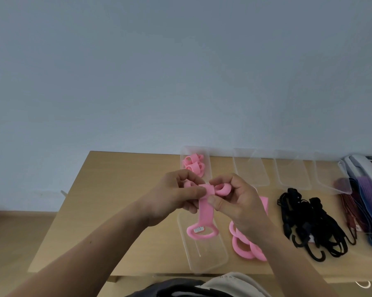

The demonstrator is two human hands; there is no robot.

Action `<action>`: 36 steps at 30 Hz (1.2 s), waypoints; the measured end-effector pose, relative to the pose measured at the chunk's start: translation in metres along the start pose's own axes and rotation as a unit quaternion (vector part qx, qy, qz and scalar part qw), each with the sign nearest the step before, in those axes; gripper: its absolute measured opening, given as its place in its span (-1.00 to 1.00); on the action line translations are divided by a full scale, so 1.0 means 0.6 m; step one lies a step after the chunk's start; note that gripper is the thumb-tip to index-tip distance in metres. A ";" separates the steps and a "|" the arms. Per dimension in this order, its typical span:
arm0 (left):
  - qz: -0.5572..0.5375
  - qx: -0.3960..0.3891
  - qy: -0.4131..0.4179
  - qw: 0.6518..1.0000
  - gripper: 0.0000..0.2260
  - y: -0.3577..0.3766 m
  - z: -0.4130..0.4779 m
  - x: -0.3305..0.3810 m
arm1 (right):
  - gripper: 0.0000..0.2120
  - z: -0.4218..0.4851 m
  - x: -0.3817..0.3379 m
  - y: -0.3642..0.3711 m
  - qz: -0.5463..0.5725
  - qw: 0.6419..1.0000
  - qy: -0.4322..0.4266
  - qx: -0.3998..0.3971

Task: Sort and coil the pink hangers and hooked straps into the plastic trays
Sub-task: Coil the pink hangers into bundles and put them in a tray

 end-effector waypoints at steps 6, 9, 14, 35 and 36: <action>-0.012 0.009 0.054 0.998 -0.70 0.001 0.000 0.006 | -0.76 0.003 -0.008 -0.002 0.043 0.999 0.016 0.010; -0.001 0.004 0.080 0.997 -0.71 0.004 -0.002 0.010 | -0.64 0.004 -0.003 -0.004 0.027 0.998 0.046 0.020; 0.025 0.015 0.076 0.997 -0.59 0.000 -0.001 0.005 | -0.90 0.001 0.005 -0.007 -0.029 0.998 0.049 0.021; 0.037 0.014 0.061 0.997 -0.72 0.007 -0.007 0.003 | -0.73 -0.013 0.001 -0.003 0.018 1.000 0.024 -0.005; 0.036 0.017 0.071 0.997 -0.71 0.007 -0.006 0.002 | -0.74 -0.012 0.001 -0.002 0.025 0.999 0.032 -0.005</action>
Point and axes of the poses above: each hand's wrist, its own z-axis towards the middle knuckle, its own y-axis out of the palm, x = y × z, the point moved 5 cm from there along z, towards the middle knuckle, and after that the axes turned 13 degrees about -z, right-handed, at the moved point
